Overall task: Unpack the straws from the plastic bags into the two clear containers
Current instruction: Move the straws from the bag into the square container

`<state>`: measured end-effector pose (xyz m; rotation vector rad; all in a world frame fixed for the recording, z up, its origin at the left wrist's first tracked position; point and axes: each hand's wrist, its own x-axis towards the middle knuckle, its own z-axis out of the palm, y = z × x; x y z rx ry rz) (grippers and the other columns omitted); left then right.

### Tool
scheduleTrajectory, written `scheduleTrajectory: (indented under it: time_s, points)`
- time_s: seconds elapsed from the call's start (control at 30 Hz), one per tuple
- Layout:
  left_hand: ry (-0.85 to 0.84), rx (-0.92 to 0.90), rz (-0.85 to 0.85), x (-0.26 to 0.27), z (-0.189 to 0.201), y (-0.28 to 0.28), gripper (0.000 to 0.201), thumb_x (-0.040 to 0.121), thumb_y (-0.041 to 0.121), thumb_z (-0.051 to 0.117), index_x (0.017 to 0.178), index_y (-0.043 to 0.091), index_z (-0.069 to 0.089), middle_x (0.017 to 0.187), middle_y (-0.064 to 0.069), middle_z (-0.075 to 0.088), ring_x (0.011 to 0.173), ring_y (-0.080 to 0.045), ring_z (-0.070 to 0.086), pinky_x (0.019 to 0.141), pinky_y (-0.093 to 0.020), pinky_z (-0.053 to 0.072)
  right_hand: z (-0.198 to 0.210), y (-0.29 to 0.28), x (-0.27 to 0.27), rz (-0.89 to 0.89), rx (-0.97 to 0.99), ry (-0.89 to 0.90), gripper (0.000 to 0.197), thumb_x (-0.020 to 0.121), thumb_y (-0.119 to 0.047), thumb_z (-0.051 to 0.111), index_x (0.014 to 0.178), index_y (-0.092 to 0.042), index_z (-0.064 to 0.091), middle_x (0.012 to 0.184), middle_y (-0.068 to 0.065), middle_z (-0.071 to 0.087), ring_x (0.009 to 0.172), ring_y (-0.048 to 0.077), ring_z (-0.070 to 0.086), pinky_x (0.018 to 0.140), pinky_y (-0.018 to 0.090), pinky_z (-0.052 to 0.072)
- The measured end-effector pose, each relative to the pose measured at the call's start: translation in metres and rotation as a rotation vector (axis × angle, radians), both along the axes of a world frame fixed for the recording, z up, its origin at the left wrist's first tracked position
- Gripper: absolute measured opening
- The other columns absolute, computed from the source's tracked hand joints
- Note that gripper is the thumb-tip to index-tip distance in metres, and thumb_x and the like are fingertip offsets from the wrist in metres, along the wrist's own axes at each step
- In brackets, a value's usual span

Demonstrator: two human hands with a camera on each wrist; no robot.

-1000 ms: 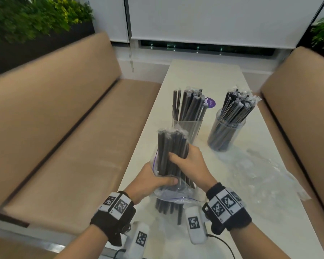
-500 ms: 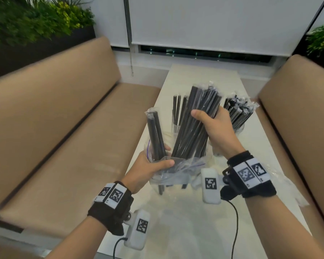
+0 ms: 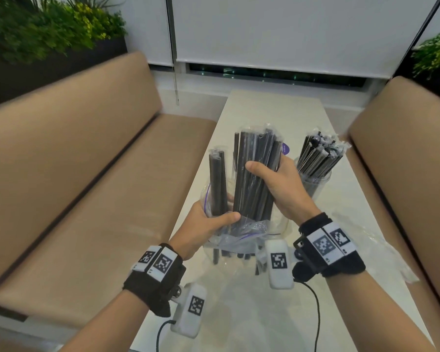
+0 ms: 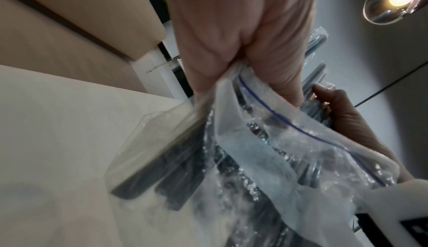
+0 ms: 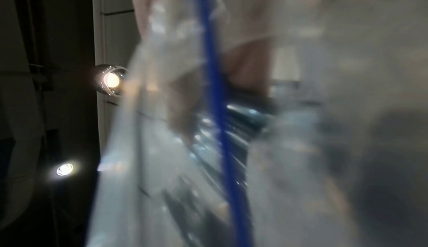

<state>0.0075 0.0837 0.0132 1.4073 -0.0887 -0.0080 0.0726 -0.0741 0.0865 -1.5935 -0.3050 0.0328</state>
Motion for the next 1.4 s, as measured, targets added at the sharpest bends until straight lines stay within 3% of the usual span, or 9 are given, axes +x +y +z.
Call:
scheduleTrajectory:
  time_s: [0.13, 0.3, 0.47, 0.7, 0.87, 1.03, 1.13, 1.27, 1.4]
  points:
    - [0.001, -0.036, 0.06, 0.004, -0.002, 0.002, 0.033, 0.081, -0.003, 0.074, 0.086, 0.029, 0.066, 0.081, -0.001, 0.068, 0.082, -0.017, 0.066, 0.082, -0.034, 0.055, 0.03, -0.009, 0.012, -0.078, 0.086, -0.023, 0.014, 0.09, -0.005, 0.062, 0.093, -0.018, 0.061, 0.091, -0.003, 0.07, 0.078, 0.004, 0.07, 0.07, 0.016, 0.056]
    - [0.017, -0.058, 0.08, 0.008, -0.001, 0.009, 0.031, 0.08, 0.0, 0.075, 0.087, 0.028, 0.064, 0.083, -0.009, 0.065, 0.077, -0.021, 0.064, 0.075, -0.031, 0.053, 0.068, -0.022, 0.04, -0.183, 0.238, -0.025, 0.009, 0.089, -0.007, 0.062, 0.091, -0.015, 0.059, 0.092, 0.004, 0.066, 0.096, 0.029, 0.066, 0.094, 0.048, 0.054]
    - [0.069, -0.028, 0.074, 0.007, -0.007, 0.012, 0.029, 0.078, 0.0, 0.075, 0.094, 0.021, 0.061, 0.083, -0.012, 0.064, 0.078, -0.023, 0.065, 0.071, -0.027, 0.052, 0.098, -0.029, 0.069, -0.306, 0.395, -0.111, 0.014, 0.087, -0.003, 0.064, 0.088, -0.012, 0.054, 0.087, 0.002, 0.064, 0.088, 0.02, 0.065, 0.093, 0.043, 0.056]
    - [0.161, -0.028, 0.093, -0.003, -0.024, 0.016, 0.029, 0.077, 0.001, 0.077, 0.095, 0.016, 0.061, 0.079, -0.01, 0.064, 0.076, -0.026, 0.066, 0.079, -0.038, 0.051, 0.084, 0.002, 0.103, -0.427, 0.143, -0.354, 0.022, 0.086, -0.004, 0.066, 0.107, -0.002, 0.058, 0.088, -0.006, 0.064, 0.066, -0.014, 0.063, 0.064, 0.007, 0.049]
    - [0.179, -0.017, 0.101, -0.009, -0.032, 0.023, 0.027, 0.074, 0.009, 0.08, 0.091, 0.022, 0.064, 0.081, -0.011, 0.064, 0.08, -0.026, 0.065, 0.077, -0.035, 0.052, 0.026, 0.029, 0.101, -0.397, -0.073, -0.338, 0.032, 0.087, -0.01, 0.066, 0.116, -0.003, 0.055, 0.084, -0.014, 0.06, 0.069, -0.01, 0.059, 0.063, 0.009, 0.054]
    - [0.215, 0.013, 0.105, -0.014, -0.037, 0.028, 0.045, 0.06, 0.024, 0.083, 0.099, 0.014, 0.063, 0.081, -0.009, 0.067, 0.079, -0.024, 0.065, 0.079, -0.039, 0.05, -0.02, 0.027, 0.101, -0.433, -0.093, -0.231, 0.031, 0.087, -0.011, 0.067, 0.114, 0.0, 0.055, 0.09, -0.004, 0.061, 0.073, -0.005, 0.058, 0.063, 0.003, 0.047]
    - [0.211, 0.035, 0.106, -0.014, -0.039, 0.028, 0.04, 0.064, 0.017, 0.082, 0.099, 0.013, 0.061, 0.077, -0.006, 0.068, 0.076, -0.022, 0.063, 0.072, -0.034, 0.048, -0.023, 0.022, 0.102, -0.397, -0.161, -0.191, 0.037, 0.084, -0.018, 0.072, 0.115, -0.005, 0.056, 0.096, -0.005, 0.062, 0.086, 0.011, 0.059, 0.068, -0.002, 0.041]
    - [0.191, 0.051, 0.107, -0.012, -0.036, 0.028, 0.033, 0.072, 0.006, 0.078, 0.099, 0.012, 0.06, 0.073, -0.001, 0.066, 0.07, -0.017, 0.063, 0.067, -0.03, 0.048, -0.011, 0.011, 0.102, -0.336, -0.235, -0.163, 0.058, 0.077, -0.027, 0.08, 0.124, -0.01, 0.05, 0.108, -0.003, 0.063, 0.097, 0.014, 0.061, 0.087, 0.025, 0.05]
    - [0.185, 0.046, 0.108, -0.006, -0.032, 0.03, 0.028, 0.08, -0.005, 0.073, 0.099, 0.012, 0.061, 0.078, -0.008, 0.064, 0.068, -0.014, 0.065, 0.065, -0.025, 0.05, 0.012, -0.007, 0.101, -0.258, -0.296, -0.138, 0.074, 0.073, -0.03, 0.083, 0.134, -0.014, 0.043, 0.108, -0.004, 0.057, 0.101, 0.011, 0.059, 0.086, 0.021, 0.047]
